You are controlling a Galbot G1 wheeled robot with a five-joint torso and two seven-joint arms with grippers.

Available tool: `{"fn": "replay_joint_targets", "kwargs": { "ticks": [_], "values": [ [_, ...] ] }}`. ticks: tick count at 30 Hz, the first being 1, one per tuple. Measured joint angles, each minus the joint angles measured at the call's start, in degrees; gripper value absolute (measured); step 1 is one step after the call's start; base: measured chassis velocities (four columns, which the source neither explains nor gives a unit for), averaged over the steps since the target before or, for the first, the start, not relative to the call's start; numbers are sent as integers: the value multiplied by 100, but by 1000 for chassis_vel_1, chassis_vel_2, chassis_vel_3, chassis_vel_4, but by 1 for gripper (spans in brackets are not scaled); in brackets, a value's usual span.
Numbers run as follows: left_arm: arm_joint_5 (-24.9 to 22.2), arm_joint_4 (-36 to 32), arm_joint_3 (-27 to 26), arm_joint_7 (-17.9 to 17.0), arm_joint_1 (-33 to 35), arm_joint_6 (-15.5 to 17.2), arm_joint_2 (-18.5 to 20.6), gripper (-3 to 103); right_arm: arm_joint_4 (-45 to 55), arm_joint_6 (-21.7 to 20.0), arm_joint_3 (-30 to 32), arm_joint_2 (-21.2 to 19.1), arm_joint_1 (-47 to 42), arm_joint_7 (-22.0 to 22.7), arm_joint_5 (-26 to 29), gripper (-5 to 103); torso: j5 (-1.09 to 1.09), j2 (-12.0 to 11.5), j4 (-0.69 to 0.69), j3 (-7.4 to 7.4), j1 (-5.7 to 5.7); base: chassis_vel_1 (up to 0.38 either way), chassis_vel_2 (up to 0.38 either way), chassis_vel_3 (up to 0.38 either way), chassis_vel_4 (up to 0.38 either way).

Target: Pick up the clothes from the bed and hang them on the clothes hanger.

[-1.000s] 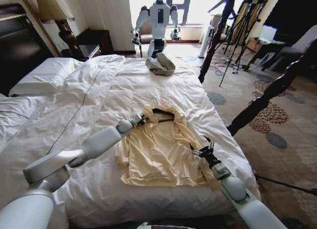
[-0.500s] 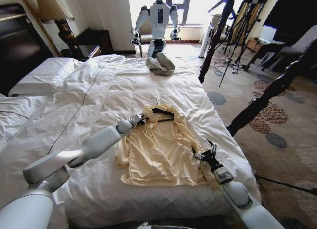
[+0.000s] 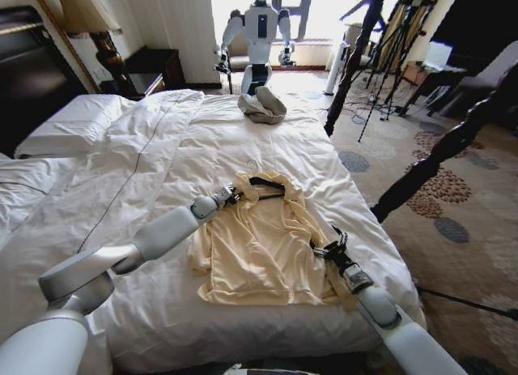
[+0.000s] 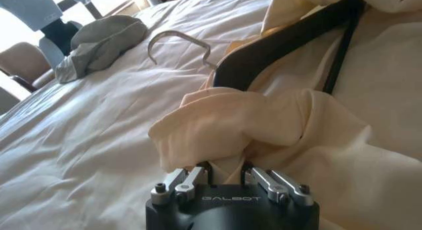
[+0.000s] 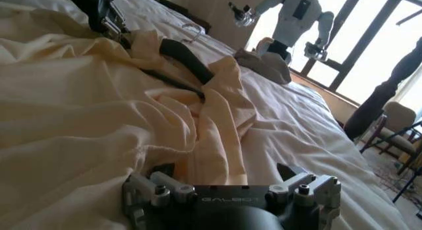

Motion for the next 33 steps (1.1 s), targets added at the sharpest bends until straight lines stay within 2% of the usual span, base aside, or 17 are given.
{"fn": "replay_joint_targets", "kwargs": {
  "ticks": [6,7,10,12,13,16,19,20,22,24,25,27,31,32,33],
  "values": [
    [-1,0,4,-1,0,1,-3,23,-134,-73,-106,-81,139,75,-73,100,1,0,-1,0,0,0,0,0,0],
    [-1,0,5,-1,0,1,-1,23,-178,-85,-131,-94,188,151,-127,103,0,0,-1,0,0,0,0,0,0],
    [-2,0,5,-1,2,1,1,23,-272,-82,-164,-124,302,295,-295,90,1,0,0,0,0,0,0,0,0],
    [-2,-1,6,-2,2,1,2,23,-285,-82,-164,-129,321,318,-324,90,1,0,0,0,0,0,0,0,0],
    [-2,-2,6,-3,3,1,3,23,-316,-82,-164,-128,368,343,-359,79,1,0,-1,0,0,0,0,0,0],
    [-2,-2,7,-3,3,1,3,23,-356,-82,-163,-114,410,295,-356,74,0,0,-1,0,0,0,0,0,0],
    [-2,-2,7,-4,7,1,4,23,-437,-79,-209,-144,473,231,-327,57,1,0,-1,0,0,0,0,0,0],
    [-2,-2,7,-4,7,1,4,23,-437,-79,-209,-144,473,231,-327,57,1,0,-1,0,0,0,0,0,0],
    [-3,-2,9,-4,9,0,8,23,-515,-78,-307,-196,542,192,-291,47,1,0,-1,-1,0,0,0,0,0],
    [-4,-2,10,-4,10,-1,12,23,-546,-78,-331,-211,575,176,-261,47,1,0,-1,-1,0,0,0,0,0],
    [-4,-3,11,-4,12,-2,18,23,-587,-78,-343,-225,624,167,-226,36,1,0,-1,-1,0,0,0,0,0],
    [-5,-3,12,-4,13,-3,20,23,-617,-78,-346,-234,662,161,-208,36,0,0,-1,-1,0,0,0,0,0],
    [-6,7,14,-4,13,-4,12,23,-655,-70,-348,-228,738,145,-171,15,1,0,0,-1,0,0,0,0,0],
    [-6,7,14,-4,13,-4,12,23,-655,-70,-348,-228,738,145,-171,15,1,0,0,-1,0,0,0,0,0],
    [-8,14,15,-3,11,-4,2,23,-654,-64,-348,-220,736,142,-160,9,0,0,0,-1,0,0,0,0,0]
  ]
}}
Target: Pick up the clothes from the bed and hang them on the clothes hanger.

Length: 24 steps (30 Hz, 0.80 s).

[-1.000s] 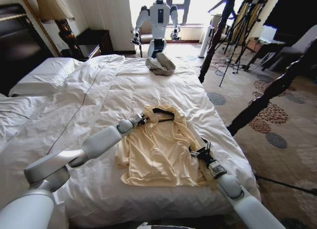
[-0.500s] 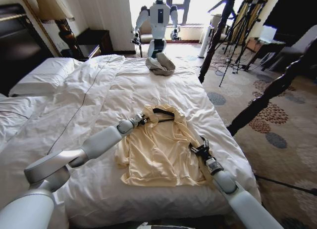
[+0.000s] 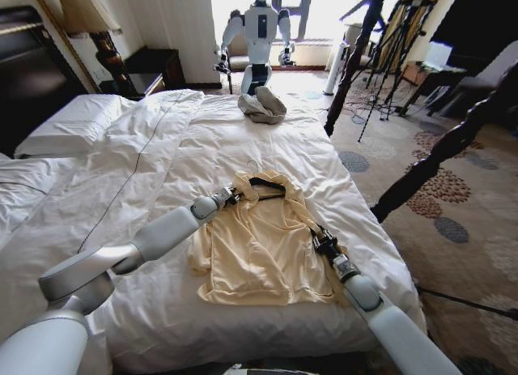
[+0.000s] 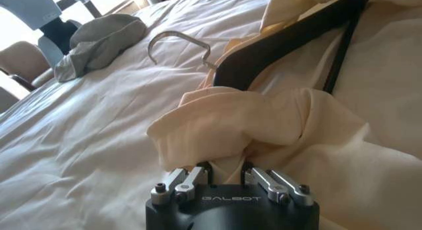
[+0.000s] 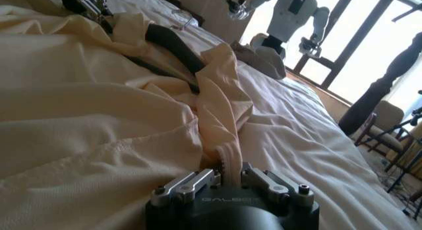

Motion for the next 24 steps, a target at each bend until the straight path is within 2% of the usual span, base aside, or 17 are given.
{"fn": "replay_joint_targets", "kwargs": {
  "ticks": [1,3,5,13,21,24],
  "values": [
    [-1,4,1,0,-2,0,-4,23,9,1,0,2,-9,0,10,4,0,0,0,0,0,0,0,0,0],
    [-2,7,1,0,-3,0,-5,23,17,2,0,3,-17,0,15,4,1,0,0,0,0,0,0,0,0],
    [-3,9,2,1,-3,0,-6,23,39,12,0,1,-37,0,26,-2,0,0,0,0,0,0,0,0,0],
    [-9,-6,2,3,-5,-1,29,23,333,-4,2,42,-71,27,321,-2,0,0,-1,1,0,0,0,0,0],
    [-15,-7,42,1,-29,3,12,23,1059,-234,5,277,-68,-71,1000,-1,0,0,1,1,0,0,0,0,0],
    [-20,4,73,-2,-48,9,-6,23,1376,-345,7,345,-66,-383,1579,0,0,0,0,1,0,0,0,0,0]
  ]
}}
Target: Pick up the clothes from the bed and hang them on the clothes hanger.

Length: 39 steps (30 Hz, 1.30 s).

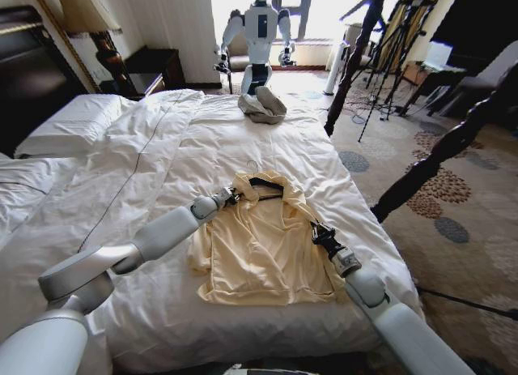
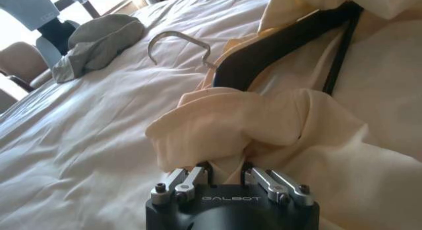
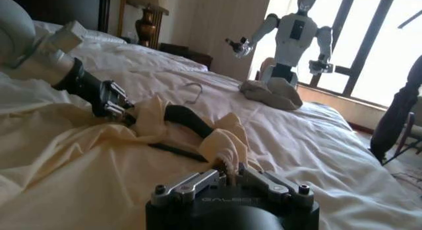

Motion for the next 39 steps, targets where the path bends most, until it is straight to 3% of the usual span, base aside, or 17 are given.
{"fn": "replay_joint_targets", "kwargs": {
  "ticks": [7,13,15,24,29,39],
  "values": [
    [-10,1,57,-9,-15,12,-3,23,330,-354,2,-32,26,-675,603,0,1,0,0,0,0,0,0,0,0],
    [-14,5,63,-11,-15,14,6,23,282,-301,3,-85,107,-1365,935,0,0,0,-1,0,0,0,0,0,0],
    [-20,-12,79,-13,-17,19,22,23,121,-273,3,-236,234,-1591,882,0,1,0,-2,0,0,0,0,0,0],
    [-74,-109,154,-36,-44,69,37,23,-485,-338,3,-870,791,-1822,265,0,0,0,0,0,0,0,0,0,0],
    [-115,-218,191,-54,-62,107,39,23,-884,-366,2,-1274,1133,-2247,-20,0,1,0,0,0,0,0,0,0,0],
    [-137,-259,251,-64,-103,118,13,23,-1185,-40,3,-1551,1456,-2697,-256,0,-1,0,-1,-1,0,0,0,0,0]
  ]
}}
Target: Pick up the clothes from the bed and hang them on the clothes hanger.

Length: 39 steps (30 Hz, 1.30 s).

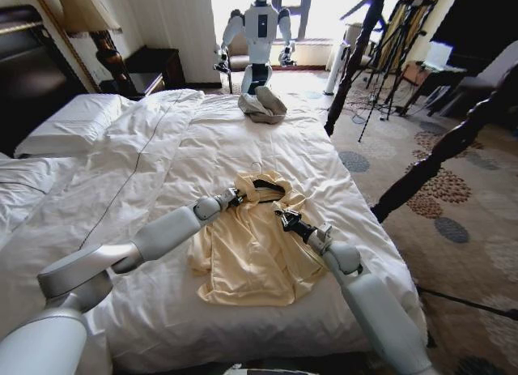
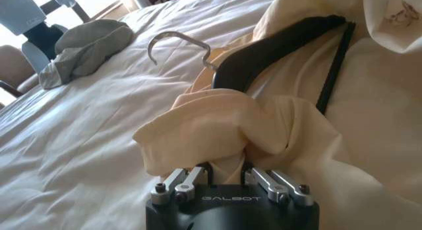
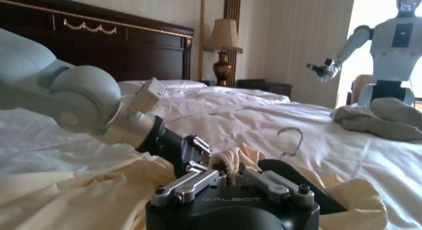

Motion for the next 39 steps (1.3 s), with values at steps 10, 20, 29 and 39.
{"fn": "replay_joint_targets", "kwargs": {
  "ticks": [10,20,29,39],
  "values": [
    [-43,81,157,-6,-81,-5,-77,23,-623,576,0,-1225,153,394,-747,0,-1,0,0,0,0,0,0,0,0],
    [-77,106,258,-9,-103,-21,-49,23,-881,677,1,-1644,97,944,-1030,0,-1,0,-1,0,0,0,0,0,0],
    [-76,200,330,-13,-117,-40,-125,23,-1292,1030,1,-2157,27,1489,-1534,0,1,0,1,0,0,0,0,0,0],
    [-80,226,362,-17,-108,-44,-144,23,-1779,1495,5,-2364,122,1123,-1912,0,1,0,0,0,0,0,0,0,0]
  ]
}}
